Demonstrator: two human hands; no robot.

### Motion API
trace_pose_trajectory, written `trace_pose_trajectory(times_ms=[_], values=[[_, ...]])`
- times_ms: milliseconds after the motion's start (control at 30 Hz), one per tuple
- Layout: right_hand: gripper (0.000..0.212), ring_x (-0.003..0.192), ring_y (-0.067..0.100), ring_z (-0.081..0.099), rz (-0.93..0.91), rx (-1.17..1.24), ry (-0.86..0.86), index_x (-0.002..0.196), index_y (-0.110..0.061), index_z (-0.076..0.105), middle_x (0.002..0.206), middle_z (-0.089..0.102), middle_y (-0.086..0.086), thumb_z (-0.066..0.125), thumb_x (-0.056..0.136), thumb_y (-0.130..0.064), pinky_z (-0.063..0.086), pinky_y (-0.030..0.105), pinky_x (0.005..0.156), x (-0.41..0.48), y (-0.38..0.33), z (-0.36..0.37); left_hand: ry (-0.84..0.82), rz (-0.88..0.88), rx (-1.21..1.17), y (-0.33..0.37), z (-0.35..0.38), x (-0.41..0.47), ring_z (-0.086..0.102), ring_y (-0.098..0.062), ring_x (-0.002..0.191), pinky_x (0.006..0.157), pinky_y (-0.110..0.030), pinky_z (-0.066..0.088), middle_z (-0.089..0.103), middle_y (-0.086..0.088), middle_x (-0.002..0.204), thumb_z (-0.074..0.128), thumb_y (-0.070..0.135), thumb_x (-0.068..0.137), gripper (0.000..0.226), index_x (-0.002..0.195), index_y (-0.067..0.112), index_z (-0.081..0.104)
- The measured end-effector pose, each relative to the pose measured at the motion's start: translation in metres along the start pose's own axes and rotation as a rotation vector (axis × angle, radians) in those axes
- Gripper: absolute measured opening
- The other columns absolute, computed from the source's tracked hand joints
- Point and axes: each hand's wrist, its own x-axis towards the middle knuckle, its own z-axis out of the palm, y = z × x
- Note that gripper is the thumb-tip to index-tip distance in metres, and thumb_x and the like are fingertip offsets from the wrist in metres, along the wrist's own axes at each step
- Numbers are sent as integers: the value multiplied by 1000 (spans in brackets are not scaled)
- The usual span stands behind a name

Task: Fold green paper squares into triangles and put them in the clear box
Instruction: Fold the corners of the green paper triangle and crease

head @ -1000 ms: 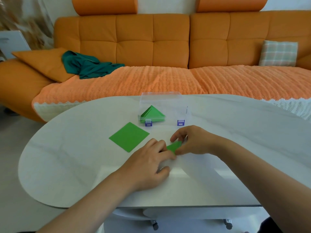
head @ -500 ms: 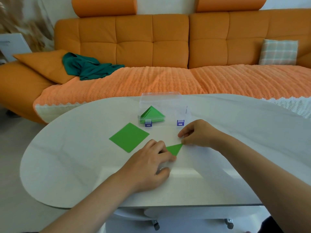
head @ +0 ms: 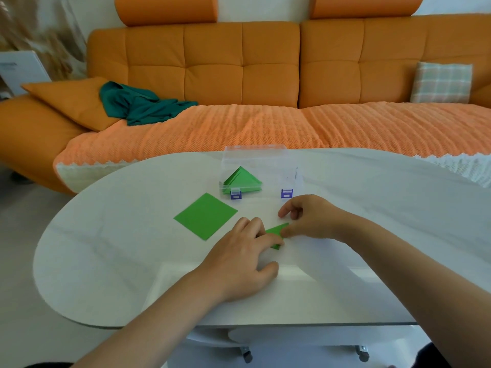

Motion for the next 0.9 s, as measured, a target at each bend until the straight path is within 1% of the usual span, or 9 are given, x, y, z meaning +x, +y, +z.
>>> trace_pose_trajectory(times_ms=[133,267,433,500,567,633,767,833,900], values=[[33,74,6,53,-1,7,-1,96,-33,68,89,53,-9,87,70,-28,41,19,67,0,-2,0,-16,-4,-59,-2,-4,-3,36,-5,105,92,-28,41,39,16,103,55,40,89,35,124,40,57],[32,74,7,53,8,18,10,97,-32,69,88,54,-9,86,71,-25,41,19,66,1,-2,1,-32,-8,-119,-6,-5,-8,38,0,111,97,-26,39,43,21,107,54,39,88,34,122,40,61],[29,73,8,54,15,21,1,95,-29,70,84,55,-9,85,72,-21,42,20,67,2,-4,0,-28,5,-102,-6,-7,-11,39,1,114,99,-24,38,43,23,109,55,42,90,34,123,39,62],[21,69,10,54,26,45,41,88,-28,71,77,57,-9,77,76,-12,43,18,63,3,-4,0,-21,6,-97,-5,-7,-10,40,1,113,99,-25,39,45,22,108,55,42,89,33,122,39,64],[22,64,9,54,45,58,109,83,-27,72,70,58,-9,65,79,-6,42,16,58,6,-3,1,-14,6,-97,-6,-8,-8,40,1,111,98,-26,40,46,21,107,54,44,88,33,120,39,65],[26,59,6,52,57,54,160,82,-26,73,68,58,-10,58,80,-5,40,15,54,8,-2,2,-18,0,-100,-6,-8,-7,41,2,109,97,-25,40,47,21,106,52,49,88,34,118,40,65],[29,58,6,49,33,72,162,84,-25,73,66,54,-10,53,83,-3,36,14,51,7,1,4,-14,-13,-81,-9,-10,-2,42,0,105,93,-30,43,48,19,105,51,57,87,31,111,40,62],[31,59,6,49,6,91,157,83,-27,72,67,54,-10,52,84,-4,36,13,51,3,2,4,2,-13,-62,-10,-9,1,42,-3,104,91,-32,44,49,18,104,55,58,86,29,108,39,56],[31,62,5,50,-12,104,144,84,-28,72,71,56,-11,52,84,-4,37,13,53,0,3,5,23,-27,-58,-11,-8,6,43,-5,103,90,-30,43,49,17,102,60,57,84,31,108,37,54]])
